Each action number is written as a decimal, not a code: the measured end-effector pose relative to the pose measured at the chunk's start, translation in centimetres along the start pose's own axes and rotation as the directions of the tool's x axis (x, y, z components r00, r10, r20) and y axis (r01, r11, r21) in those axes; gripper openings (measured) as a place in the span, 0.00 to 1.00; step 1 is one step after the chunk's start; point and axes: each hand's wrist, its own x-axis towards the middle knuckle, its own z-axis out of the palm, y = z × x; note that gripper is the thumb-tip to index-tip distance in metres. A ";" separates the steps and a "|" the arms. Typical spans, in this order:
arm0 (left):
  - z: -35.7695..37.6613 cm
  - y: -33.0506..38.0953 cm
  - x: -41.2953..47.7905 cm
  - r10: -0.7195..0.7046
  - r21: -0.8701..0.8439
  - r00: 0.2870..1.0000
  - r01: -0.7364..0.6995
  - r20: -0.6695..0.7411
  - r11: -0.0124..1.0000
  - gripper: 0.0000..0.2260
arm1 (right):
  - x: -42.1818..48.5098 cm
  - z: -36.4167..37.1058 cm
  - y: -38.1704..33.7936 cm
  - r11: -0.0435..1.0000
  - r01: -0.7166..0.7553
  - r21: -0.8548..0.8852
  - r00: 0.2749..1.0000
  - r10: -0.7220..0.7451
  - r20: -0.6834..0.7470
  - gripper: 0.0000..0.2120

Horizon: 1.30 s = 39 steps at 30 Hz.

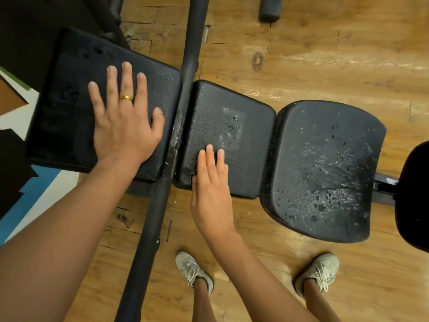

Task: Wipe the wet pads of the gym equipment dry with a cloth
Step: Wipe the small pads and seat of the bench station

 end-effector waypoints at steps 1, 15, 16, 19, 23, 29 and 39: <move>0.0 0.0 0.0 0.002 0.002 1.000 -0.002 0.000 1.000 0.30 | 0.9 -0.1 -0.2 1.000 -0.001 0.004 1.000 0.001 -0.013 0.27; -0.3 0.1 0.1 -0.004 0.014 1.000 0.004 0.020 1.000 0.30 | 7.0 -0.6 -2.1 0.991 -0.071 0.115 0.989 0.085 -0.120 0.26; -0.3 0.1 0.1 -0.005 0.011 1.000 0.005 0.022 1.000 0.30 | 4.2 -0.4 -2.3 0.994 -0.050 0.097 0.996 0.057 -0.076 0.26; -0.4 0.1 0.0 0.001 0.009 1.000 -0.001 0.022 1.000 0.29 | 0.8 0.3 -2.0 0.998 -0.033 0.051 0.999 0.035 -0.035 0.26; -0.4 0.2 0.0 -0.002 0.001 1.000 0.002 0.023 1.000 0.29 | 6.7 -0.7 -1.9 0.997 -0.063 0.047 0.995 0.067 -0.081 0.26; -0.2 0.0 0.1 0.005 0.001 1.000 -0.005 0.016 1.000 0.29 | 16.7 -2.3 -0.8 0.988 -0.134 0.072 0.973 0.145 -0.181 0.26; -0.1 0.1 -0.1 0.005 0.016 1.000 -0.005 0.006 1.000 0.29 | 1.0 0.5 -1.6 0.999 0.035 0.024 0.999 -0.034 -0.031 0.26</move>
